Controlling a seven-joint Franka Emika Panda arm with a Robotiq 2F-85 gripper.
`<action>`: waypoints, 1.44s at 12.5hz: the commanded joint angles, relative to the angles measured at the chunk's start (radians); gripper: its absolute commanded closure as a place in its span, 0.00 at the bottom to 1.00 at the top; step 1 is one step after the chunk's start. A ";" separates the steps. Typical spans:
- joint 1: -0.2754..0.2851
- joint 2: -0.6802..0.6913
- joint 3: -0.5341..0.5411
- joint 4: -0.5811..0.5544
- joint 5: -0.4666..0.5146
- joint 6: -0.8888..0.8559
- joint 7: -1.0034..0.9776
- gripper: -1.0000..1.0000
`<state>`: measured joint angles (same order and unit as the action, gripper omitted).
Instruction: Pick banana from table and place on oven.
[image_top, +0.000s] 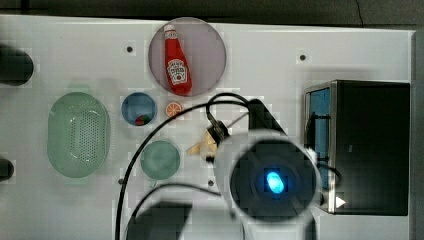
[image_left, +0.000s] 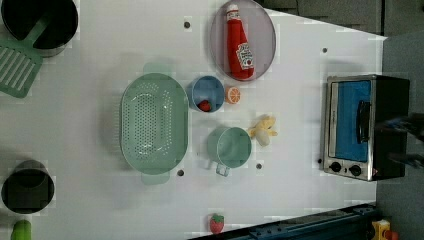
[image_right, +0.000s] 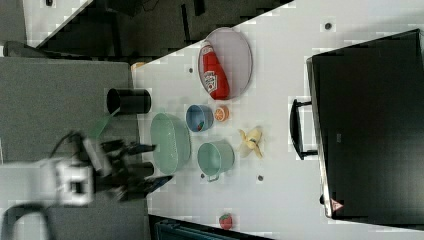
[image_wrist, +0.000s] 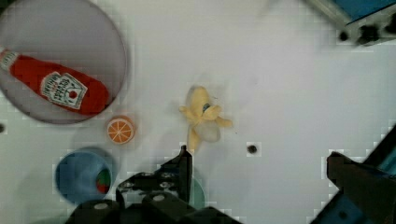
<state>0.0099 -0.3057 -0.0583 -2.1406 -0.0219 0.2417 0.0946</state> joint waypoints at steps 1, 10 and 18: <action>-0.006 0.050 0.027 -0.089 -0.004 0.100 0.031 0.00; -0.001 0.372 0.077 -0.320 -0.004 0.655 0.031 0.00; 0.005 0.622 0.127 -0.325 -0.003 0.872 0.033 0.04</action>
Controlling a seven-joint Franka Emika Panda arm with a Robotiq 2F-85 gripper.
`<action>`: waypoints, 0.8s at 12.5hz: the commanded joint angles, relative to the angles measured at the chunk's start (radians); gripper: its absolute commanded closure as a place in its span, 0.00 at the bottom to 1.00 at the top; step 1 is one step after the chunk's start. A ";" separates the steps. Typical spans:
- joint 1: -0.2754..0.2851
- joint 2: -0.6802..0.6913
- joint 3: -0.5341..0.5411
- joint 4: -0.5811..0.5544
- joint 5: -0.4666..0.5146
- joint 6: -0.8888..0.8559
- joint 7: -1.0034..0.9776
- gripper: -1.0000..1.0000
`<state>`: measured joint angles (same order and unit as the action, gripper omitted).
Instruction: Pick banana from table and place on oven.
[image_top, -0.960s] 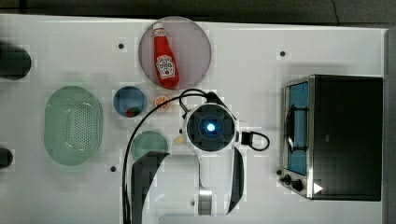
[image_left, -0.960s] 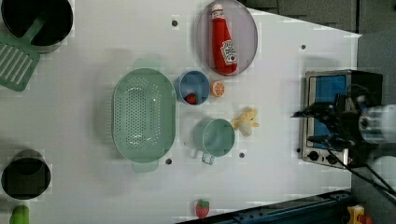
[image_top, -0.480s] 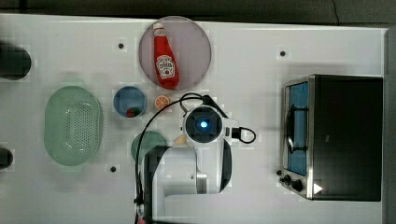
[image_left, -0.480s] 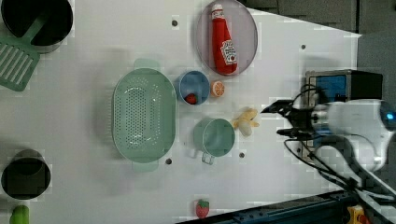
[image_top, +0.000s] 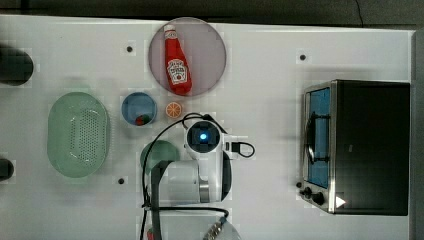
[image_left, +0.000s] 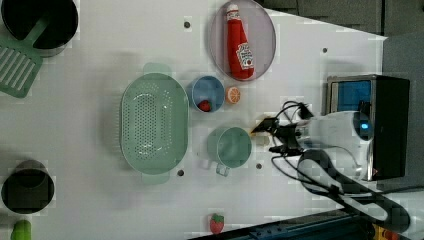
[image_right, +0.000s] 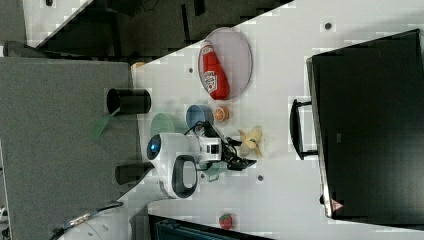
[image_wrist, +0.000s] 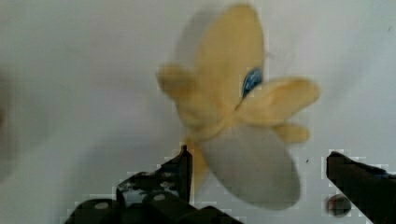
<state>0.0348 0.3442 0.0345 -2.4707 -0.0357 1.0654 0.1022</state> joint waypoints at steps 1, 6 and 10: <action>-0.019 -0.020 0.037 0.004 0.011 0.074 0.025 0.16; -0.019 -0.015 0.039 0.002 0.011 0.093 0.025 0.74; -0.019 -0.084 0.039 0.023 0.011 0.094 0.025 0.75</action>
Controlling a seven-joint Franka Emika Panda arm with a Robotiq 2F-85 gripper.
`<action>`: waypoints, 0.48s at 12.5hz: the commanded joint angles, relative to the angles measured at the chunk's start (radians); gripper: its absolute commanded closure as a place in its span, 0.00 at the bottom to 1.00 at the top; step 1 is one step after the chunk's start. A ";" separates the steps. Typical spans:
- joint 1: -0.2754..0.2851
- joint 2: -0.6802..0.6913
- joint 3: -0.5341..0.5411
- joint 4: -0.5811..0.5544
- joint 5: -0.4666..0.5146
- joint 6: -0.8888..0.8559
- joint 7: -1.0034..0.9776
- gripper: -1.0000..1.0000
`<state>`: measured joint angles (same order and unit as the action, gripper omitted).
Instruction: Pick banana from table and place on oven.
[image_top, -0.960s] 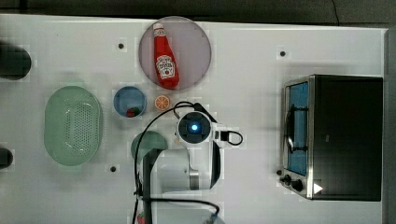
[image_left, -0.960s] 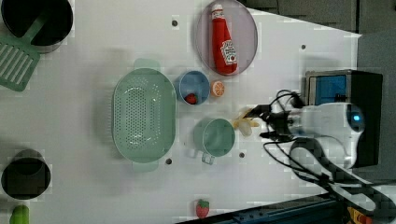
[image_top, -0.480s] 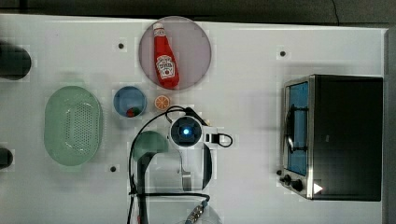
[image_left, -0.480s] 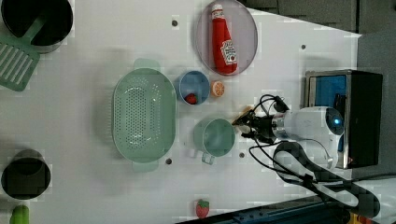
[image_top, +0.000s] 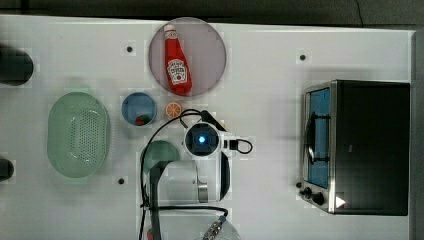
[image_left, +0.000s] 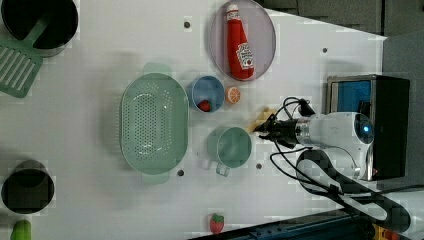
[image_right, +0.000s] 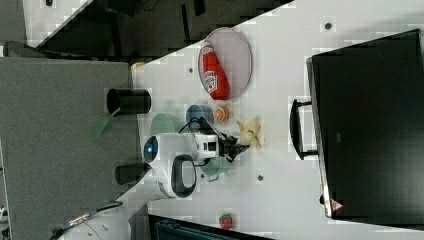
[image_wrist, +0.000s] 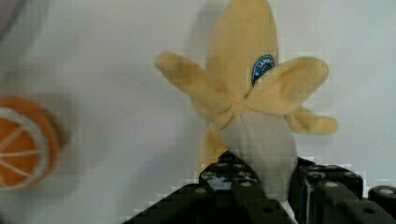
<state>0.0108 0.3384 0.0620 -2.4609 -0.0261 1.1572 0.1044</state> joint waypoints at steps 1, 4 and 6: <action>0.004 -0.127 0.012 0.016 0.002 -0.007 0.023 0.75; 0.002 -0.314 0.005 0.045 0.002 -0.135 0.023 0.75; 0.000 -0.434 -0.008 0.100 0.003 -0.342 0.023 0.75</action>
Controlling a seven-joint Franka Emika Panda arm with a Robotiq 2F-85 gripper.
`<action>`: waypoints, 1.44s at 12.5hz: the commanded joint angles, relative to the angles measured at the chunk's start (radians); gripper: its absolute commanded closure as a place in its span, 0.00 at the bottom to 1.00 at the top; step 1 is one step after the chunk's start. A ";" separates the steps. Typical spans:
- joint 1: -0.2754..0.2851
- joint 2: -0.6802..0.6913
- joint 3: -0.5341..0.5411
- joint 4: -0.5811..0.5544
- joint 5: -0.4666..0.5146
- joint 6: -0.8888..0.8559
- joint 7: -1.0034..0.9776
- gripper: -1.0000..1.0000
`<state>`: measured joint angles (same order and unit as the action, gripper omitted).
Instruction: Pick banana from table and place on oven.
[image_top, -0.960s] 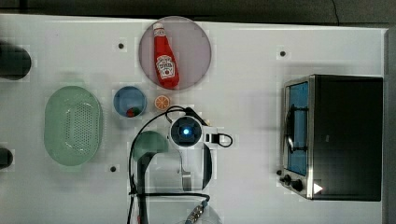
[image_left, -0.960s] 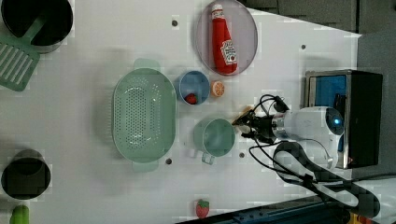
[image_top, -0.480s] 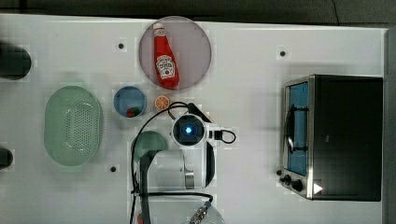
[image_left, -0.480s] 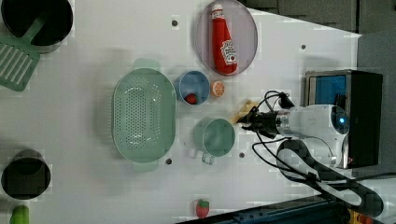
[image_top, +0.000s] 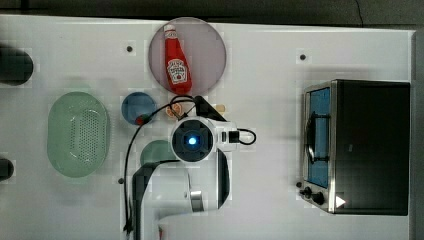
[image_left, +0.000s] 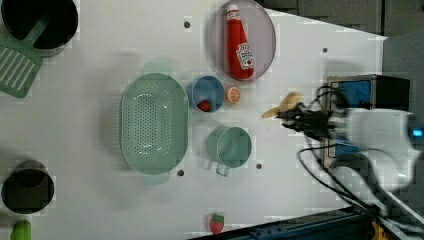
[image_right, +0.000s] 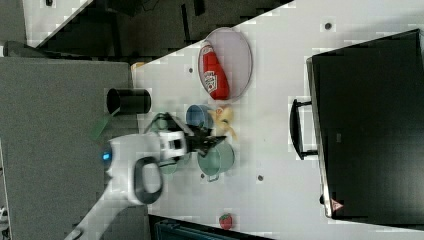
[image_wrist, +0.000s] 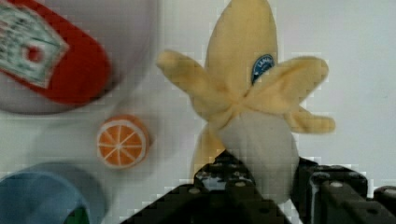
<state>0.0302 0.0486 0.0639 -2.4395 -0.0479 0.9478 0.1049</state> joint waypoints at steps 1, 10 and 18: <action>-0.020 -0.193 -0.021 0.121 0.025 -0.251 0.022 0.75; -0.033 -0.278 -0.282 0.454 0.018 -0.707 -0.208 0.75; -0.044 -0.071 -0.633 0.457 0.018 -0.476 -0.801 0.75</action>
<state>-0.0308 0.0140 -0.5518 -1.9990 -0.0412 0.4624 -0.5103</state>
